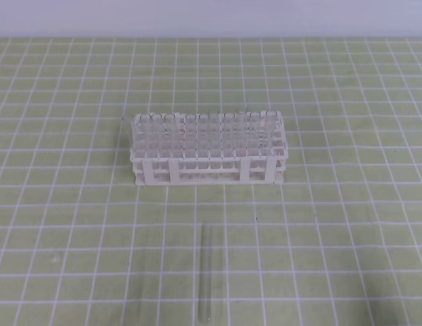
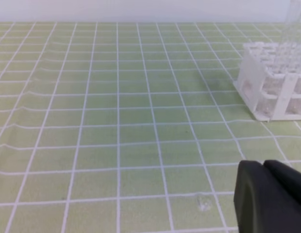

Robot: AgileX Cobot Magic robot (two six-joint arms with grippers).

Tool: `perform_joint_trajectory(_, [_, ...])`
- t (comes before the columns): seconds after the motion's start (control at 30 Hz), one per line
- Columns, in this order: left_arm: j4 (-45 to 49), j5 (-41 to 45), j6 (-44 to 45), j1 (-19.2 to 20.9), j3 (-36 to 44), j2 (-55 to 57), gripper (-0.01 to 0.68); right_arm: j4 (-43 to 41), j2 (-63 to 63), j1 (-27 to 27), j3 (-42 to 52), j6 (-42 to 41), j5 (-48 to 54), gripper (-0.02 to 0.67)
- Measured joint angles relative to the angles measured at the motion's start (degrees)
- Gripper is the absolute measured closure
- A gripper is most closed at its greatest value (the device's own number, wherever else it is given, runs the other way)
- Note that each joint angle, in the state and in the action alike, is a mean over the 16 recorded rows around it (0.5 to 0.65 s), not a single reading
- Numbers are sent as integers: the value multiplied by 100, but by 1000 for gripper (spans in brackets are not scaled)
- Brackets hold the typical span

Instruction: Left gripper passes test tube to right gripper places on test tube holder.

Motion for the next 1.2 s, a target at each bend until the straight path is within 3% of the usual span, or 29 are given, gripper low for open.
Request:
perform_joint_trajectory(0.37, [-1832, -681, -393, -4, 0, 15, 674, 1641, 6, 0, 0, 18, -1217, 672])
perform_joint_trajectory(0.6, [-2233, -642, -382, -5, 14, -6, 672, 2554, 6, 0, 0, -14, -1640, 672])
perform_joint_trajectory(0.93, [-2292, -284, -381, -7, -265, 150, 671, 2626, 240, 0, -357, -116, -1064, 672])
perform_joint_trajectory(1.2, [-2172, 371, -315, -6, -1127, 1168, 674, 2280, 1217, 0, -1323, -148, 46, 672])
